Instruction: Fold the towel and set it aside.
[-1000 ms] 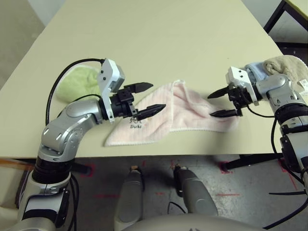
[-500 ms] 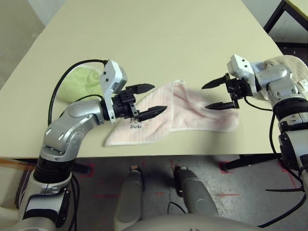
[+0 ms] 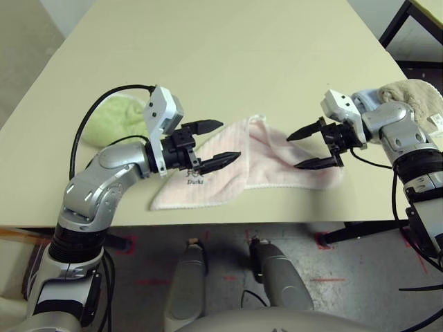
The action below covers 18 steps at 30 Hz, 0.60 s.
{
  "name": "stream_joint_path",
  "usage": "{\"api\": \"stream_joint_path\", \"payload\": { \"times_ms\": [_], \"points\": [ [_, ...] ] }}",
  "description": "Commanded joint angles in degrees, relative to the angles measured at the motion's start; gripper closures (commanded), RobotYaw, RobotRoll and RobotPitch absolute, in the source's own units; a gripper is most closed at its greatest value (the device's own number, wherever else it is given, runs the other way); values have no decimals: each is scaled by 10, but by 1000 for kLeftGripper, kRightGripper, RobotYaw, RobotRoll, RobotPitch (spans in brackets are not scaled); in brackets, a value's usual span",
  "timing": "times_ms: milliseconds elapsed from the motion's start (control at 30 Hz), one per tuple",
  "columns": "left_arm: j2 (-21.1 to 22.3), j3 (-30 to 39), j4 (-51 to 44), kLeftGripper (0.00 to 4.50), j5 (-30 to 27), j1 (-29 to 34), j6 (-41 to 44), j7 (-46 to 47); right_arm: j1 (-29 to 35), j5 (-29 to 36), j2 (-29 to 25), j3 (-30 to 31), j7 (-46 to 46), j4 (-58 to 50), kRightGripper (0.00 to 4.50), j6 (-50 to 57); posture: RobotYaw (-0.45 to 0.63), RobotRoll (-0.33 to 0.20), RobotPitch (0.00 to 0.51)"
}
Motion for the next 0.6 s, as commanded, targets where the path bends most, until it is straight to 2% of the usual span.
{"api": "stream_joint_path", "payload": {
  "times_ms": [33, 333, 367, 600],
  "points": [
    [6, -6, -1, 0, 5, 8, 1, -7, 8, 4, -2, 10, 3, -7, 1000, 3, 109, 0, 163],
    [9, -9, 2, 0, 8, 10, 1, -11, -1, 5, -12, 2, 3, 3, 4346, 0, 100, 0, 166],
    [9, -9, 2, 0, 8, 10, 1, -12, -3, 3, -14, -1, 3, 4, 4468, -2, 97, 0, 166],
    [9, -13, 6, 0, 12, 8, 1, -17, -39, -30, -24, -30, -9, 49, 4468, -35, 88, 0, 166]
  ]
}}
